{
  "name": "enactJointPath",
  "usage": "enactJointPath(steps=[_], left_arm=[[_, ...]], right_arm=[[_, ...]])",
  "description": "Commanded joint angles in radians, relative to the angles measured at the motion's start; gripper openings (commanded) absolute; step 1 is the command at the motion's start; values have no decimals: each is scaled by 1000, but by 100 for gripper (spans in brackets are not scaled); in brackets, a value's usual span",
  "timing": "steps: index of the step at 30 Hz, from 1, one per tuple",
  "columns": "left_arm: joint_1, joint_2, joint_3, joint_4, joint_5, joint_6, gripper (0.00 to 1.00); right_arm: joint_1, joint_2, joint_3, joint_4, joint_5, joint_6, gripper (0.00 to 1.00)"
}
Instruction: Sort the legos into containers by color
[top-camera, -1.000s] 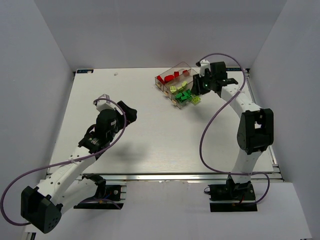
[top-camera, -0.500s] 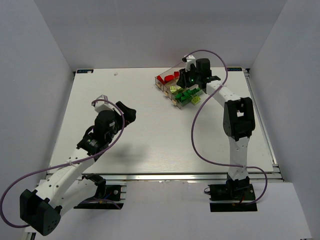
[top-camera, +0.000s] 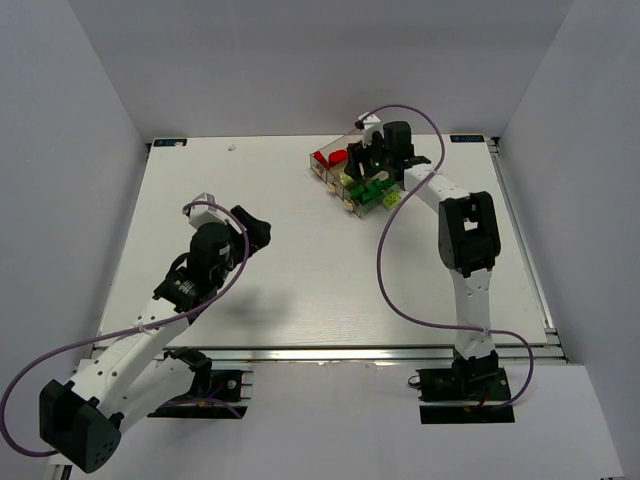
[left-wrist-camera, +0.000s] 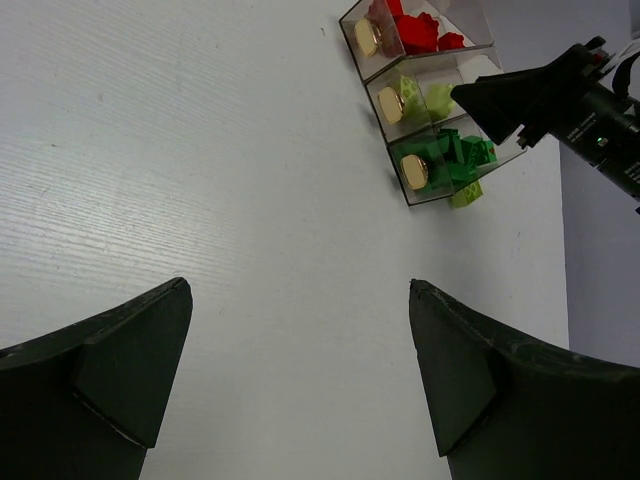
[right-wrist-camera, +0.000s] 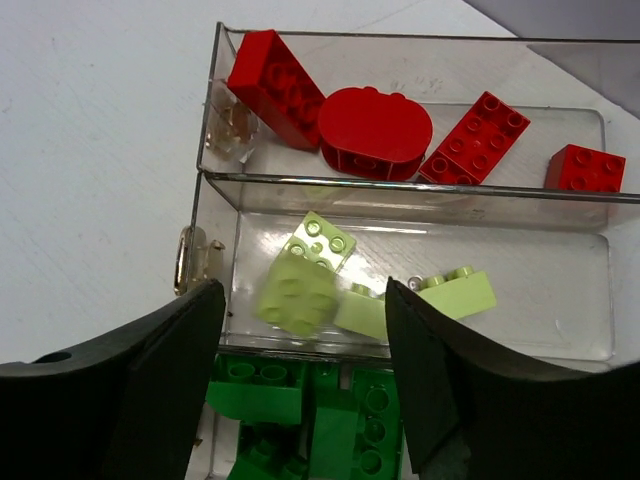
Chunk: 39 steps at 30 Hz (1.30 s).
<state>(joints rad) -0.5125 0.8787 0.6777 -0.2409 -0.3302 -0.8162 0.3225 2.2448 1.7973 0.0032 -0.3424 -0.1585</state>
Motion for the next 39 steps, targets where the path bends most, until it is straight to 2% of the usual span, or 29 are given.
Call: enactJointPath(steps=[1,3,4,11,14,18,20,22,24,29,35,39], left_arm=[[2,-33,-6,-21,-18,-11,98],[2,-37,-6,-23,-20,-11,98],[2,-38,-6,-23,-23,-11,98],[2,-46,-6,-23,-23,-12,98],[2,-55,-12,-20,-24,-12,98],[2,-57,-21,-9,-21,-12,98],[2,-55,-26,-6,-20,-9,98],[2,-50,-26,0,-15,-8,98],[2,-43,-26,6,-9,-6,98],[2,-34,-26,15,-1,-9,98],[2,-40,-29,9,-3,-12,98],[2,-38,-33,15,-1,-20,98]], right_arm=[[6,15,42,40,-1,-64,72],[6,7,48,23,-13,-91,86],[4,1,50,20,-20,-101,89],[-51,-117,24,-101,-227,-211,89],[-92,-201,-63,-109,-251,-217,84],[-152,-327,-203,-137,-274,-204,67],[-175,-364,-275,-166,-259,-193,65],[-184,-402,-305,-215,-206,-194,70],[-184,-418,-328,-258,-175,-191,89],[-184,-395,-316,-371,-101,-202,90],[-181,-308,-262,-417,-7,-199,89],[-168,-268,-260,-384,22,-211,89]])
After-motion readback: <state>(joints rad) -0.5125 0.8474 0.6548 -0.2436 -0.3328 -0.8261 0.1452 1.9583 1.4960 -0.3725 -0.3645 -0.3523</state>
